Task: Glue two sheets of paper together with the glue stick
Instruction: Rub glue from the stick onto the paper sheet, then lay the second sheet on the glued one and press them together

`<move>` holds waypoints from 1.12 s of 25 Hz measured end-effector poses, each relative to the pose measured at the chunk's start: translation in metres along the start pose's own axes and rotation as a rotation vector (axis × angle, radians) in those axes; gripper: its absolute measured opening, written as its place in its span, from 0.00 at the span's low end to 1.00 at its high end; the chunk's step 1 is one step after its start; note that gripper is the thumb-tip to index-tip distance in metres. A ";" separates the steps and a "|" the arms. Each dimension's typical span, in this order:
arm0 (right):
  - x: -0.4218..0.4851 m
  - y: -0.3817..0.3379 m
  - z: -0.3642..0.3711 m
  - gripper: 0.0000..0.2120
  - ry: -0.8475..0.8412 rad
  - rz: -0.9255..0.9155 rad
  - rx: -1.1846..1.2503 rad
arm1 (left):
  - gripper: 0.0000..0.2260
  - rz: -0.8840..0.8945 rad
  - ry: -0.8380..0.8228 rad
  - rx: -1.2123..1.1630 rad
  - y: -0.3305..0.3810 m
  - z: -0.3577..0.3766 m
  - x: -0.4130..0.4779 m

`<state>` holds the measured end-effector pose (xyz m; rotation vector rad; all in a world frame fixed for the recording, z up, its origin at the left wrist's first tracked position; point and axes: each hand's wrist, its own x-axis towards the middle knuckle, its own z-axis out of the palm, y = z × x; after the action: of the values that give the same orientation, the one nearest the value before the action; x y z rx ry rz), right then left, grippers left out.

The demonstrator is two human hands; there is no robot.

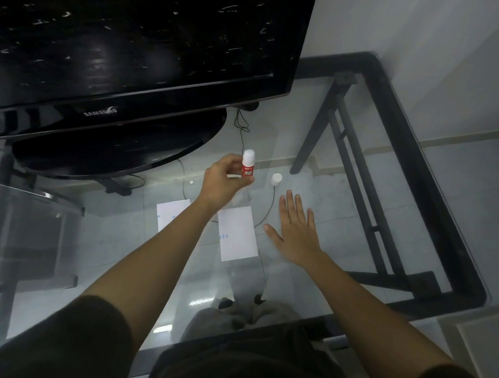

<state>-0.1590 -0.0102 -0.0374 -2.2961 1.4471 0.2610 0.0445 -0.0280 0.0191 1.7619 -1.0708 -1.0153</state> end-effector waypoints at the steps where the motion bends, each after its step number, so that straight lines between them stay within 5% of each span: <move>1: 0.001 0.001 0.001 0.37 -0.001 0.000 -0.007 | 0.16 0.091 -0.006 0.144 0.002 0.006 0.010; 5: 0.004 0.004 0.005 0.37 -0.001 -0.008 -0.001 | 0.16 0.237 -0.045 0.408 -0.002 0.025 0.030; 14: 0.004 0.003 0.000 0.37 -0.016 -0.015 -0.004 | 0.22 0.184 -0.093 0.406 -0.005 0.009 0.013; 19: -0.018 -0.022 -0.008 0.30 0.198 -0.064 0.306 | 0.14 0.292 -0.029 0.602 -0.046 -0.065 -0.049; 28: -0.018 -0.083 0.000 0.35 0.128 0.140 0.597 | 0.17 0.137 -0.081 0.780 -0.099 -0.117 -0.120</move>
<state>-0.0925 0.0359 -0.0104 -1.7556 1.4972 -0.2559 0.1399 0.1403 -0.0054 2.2067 -1.7739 -0.6137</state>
